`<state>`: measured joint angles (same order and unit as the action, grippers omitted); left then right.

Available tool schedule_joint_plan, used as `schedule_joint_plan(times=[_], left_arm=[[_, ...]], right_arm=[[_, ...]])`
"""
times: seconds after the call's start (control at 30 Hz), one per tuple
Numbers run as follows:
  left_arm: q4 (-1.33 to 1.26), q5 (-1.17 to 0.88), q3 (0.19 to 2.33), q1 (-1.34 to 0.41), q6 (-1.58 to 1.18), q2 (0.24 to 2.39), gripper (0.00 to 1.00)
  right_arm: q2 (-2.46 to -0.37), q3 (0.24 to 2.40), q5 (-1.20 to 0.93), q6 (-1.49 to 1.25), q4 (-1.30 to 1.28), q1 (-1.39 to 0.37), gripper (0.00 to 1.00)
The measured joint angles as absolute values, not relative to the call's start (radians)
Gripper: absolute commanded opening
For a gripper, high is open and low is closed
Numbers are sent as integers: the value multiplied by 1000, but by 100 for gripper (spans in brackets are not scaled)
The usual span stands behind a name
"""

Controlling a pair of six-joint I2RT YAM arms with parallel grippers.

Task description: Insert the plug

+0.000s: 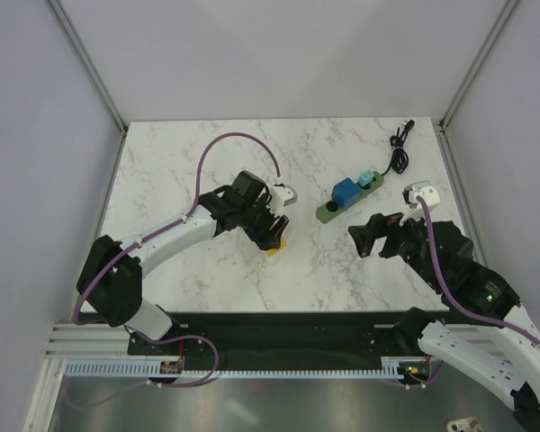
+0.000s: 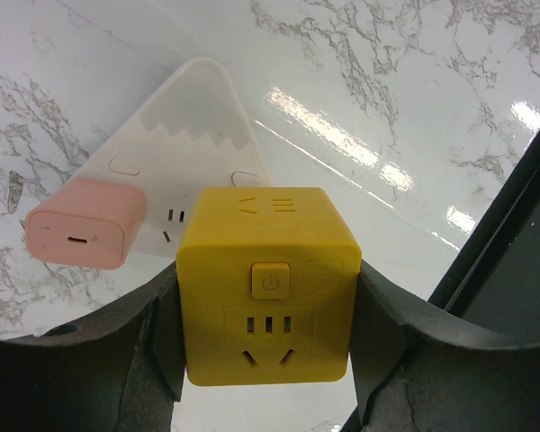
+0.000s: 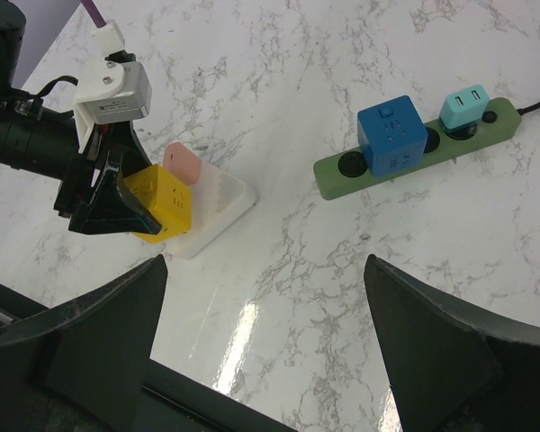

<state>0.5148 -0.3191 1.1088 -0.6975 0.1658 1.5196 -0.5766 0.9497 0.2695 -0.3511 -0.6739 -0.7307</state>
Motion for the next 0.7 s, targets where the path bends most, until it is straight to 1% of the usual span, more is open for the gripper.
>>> schedule_joint_plan(times=[0.7], left_arm=[[514,-263,1074,-710,165,1542,2]], right_arm=[[-586,944,263,-353,-673,-731,98]])
